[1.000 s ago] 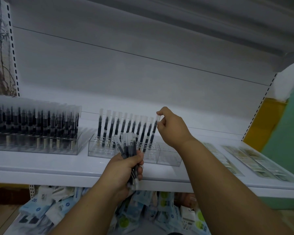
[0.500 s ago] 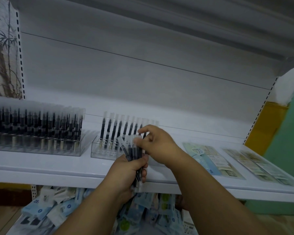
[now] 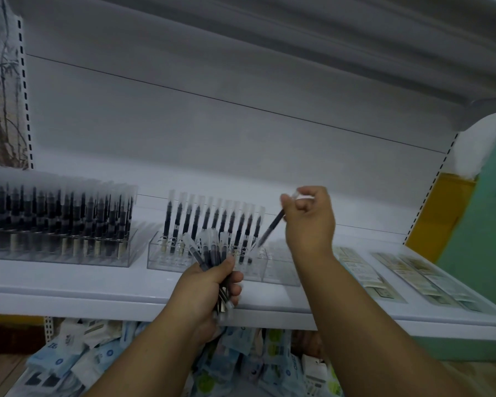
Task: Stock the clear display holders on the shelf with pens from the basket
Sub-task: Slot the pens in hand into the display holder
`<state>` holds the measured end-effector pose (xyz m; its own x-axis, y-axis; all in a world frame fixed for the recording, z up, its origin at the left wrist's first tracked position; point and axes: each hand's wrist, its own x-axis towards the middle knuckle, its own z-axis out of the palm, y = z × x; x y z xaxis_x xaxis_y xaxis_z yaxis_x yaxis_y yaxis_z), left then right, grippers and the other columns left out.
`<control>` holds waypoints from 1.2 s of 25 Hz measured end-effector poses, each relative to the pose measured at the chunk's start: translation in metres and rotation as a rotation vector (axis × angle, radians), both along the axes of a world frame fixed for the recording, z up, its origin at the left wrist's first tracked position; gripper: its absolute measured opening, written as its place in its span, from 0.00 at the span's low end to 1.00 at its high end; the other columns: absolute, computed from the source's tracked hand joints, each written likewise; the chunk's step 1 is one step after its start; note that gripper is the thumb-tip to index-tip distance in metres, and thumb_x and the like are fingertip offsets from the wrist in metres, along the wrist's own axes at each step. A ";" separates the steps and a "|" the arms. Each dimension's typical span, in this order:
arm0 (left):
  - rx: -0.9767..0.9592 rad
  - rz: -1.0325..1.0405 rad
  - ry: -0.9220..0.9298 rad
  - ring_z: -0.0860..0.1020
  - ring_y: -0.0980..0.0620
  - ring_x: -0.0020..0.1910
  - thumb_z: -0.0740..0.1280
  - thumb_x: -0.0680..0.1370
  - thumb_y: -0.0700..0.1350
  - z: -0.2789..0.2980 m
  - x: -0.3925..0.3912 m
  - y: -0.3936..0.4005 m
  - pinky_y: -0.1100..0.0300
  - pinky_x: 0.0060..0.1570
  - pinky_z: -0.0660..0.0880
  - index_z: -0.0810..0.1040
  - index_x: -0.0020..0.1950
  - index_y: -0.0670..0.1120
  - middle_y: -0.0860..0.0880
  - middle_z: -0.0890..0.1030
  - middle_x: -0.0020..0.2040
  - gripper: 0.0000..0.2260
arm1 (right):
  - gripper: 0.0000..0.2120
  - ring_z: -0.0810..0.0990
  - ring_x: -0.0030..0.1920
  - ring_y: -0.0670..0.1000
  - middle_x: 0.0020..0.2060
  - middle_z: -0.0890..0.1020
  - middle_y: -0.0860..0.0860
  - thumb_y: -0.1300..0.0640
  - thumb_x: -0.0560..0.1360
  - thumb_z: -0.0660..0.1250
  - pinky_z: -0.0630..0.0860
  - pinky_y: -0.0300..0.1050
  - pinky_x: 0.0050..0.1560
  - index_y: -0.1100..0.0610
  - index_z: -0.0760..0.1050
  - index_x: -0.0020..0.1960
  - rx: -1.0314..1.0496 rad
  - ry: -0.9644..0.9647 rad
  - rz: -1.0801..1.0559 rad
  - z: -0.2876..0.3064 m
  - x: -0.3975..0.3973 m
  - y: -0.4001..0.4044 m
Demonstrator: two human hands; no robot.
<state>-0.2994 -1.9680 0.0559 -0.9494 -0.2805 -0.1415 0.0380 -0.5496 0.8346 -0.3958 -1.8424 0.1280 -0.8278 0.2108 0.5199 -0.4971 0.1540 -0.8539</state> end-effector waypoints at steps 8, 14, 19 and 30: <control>0.022 0.000 0.002 0.73 0.51 0.26 0.69 0.78 0.42 0.000 -0.003 0.001 0.61 0.26 0.72 0.77 0.50 0.39 0.44 0.79 0.32 0.07 | 0.09 0.74 0.36 0.41 0.36 0.74 0.44 0.58 0.79 0.67 0.73 0.36 0.40 0.52 0.70 0.56 0.270 0.219 -0.037 -0.008 -0.023 -0.001; 0.016 0.008 0.005 0.73 0.51 0.26 0.69 0.77 0.42 0.000 0.000 -0.001 0.60 0.26 0.72 0.78 0.50 0.38 0.44 0.80 0.33 0.08 | 0.08 0.76 0.38 0.43 0.38 0.76 0.48 0.58 0.79 0.67 0.73 0.36 0.40 0.53 0.70 0.55 0.306 0.239 -0.041 -0.008 -0.028 -0.002; -0.024 0.057 0.052 0.73 0.52 0.27 0.68 0.78 0.43 -0.002 -0.006 0.003 0.61 0.25 0.73 0.78 0.54 0.35 0.42 0.85 0.44 0.11 | 0.08 0.82 0.35 0.46 0.38 0.82 0.56 0.55 0.77 0.70 0.77 0.41 0.38 0.51 0.71 0.52 0.012 0.026 0.093 -0.010 -0.011 -0.008; -0.054 0.106 0.159 0.70 0.53 0.24 0.68 0.78 0.40 0.004 -0.012 0.006 0.61 0.23 0.70 0.76 0.52 0.36 0.43 0.80 0.33 0.07 | 0.15 0.77 0.41 0.54 0.47 0.77 0.54 0.61 0.74 0.69 0.69 0.42 0.31 0.58 0.80 0.60 1.037 0.671 -0.181 -0.050 -0.012 0.007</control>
